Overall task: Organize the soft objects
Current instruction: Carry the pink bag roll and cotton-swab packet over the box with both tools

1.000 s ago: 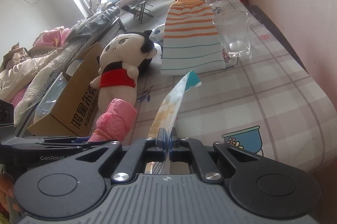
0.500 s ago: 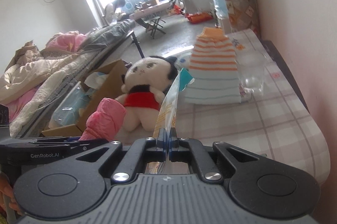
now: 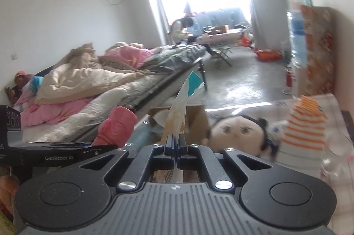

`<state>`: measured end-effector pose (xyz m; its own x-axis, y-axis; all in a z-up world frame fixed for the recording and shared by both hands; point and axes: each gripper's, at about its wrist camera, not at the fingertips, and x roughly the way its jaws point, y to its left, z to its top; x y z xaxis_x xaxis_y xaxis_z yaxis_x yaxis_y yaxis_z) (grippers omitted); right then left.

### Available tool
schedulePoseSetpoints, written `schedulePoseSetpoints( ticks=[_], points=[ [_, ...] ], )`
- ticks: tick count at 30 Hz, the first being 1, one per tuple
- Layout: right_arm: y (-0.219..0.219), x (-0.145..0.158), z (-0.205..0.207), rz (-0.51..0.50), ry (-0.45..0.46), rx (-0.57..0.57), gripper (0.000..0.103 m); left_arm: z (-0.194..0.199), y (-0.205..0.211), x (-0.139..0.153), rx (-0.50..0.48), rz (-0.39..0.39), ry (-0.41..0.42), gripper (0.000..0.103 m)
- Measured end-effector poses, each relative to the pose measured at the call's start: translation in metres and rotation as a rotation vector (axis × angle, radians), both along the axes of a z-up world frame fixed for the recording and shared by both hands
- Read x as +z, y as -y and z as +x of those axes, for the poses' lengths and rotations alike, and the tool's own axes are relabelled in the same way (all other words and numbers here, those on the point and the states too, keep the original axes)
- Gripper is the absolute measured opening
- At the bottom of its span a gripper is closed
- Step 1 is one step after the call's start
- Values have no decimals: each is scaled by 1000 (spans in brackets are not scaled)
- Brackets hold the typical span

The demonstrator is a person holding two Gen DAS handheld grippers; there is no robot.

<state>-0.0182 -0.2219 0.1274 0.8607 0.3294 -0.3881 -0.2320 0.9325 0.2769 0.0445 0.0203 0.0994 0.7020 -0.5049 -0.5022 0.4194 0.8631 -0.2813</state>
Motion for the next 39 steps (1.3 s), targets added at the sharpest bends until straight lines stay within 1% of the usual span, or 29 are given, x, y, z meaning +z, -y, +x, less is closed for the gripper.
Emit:
schedulePoseSetpoints(
  ticks=[4,8,13,18,21,27,31,36,39],
  points=[
    [-25,9,38,7,4,67,2,21,-16,3,51,12,2,39],
    [-45,4,85,22,-54,106,2,50,-27,-6,84,40,-33,39],
    [-65,-23,143,-21,-182,117,2,84,-38,-34,93,76,-134,39],
    [-81,-57,184,-93,-302,100,2,109,-36,-62,82,119,-216,39],
    [-92,-71,198,-144,-343,89,2,120,-35,-77,74,139,-277,39],
    [-106,-82,215,-226,-374,71,2,134,-33,-95,67,191,-366,39],
    [-108,-86,221,-244,-399,66,2,140,-32,-103,67,223,-421,39],
    [-109,-91,225,-256,-421,64,2,146,-29,-111,91,261,-453,40],
    [-108,-95,229,-255,-437,56,2,149,-27,-114,106,270,-469,40]
  ],
)
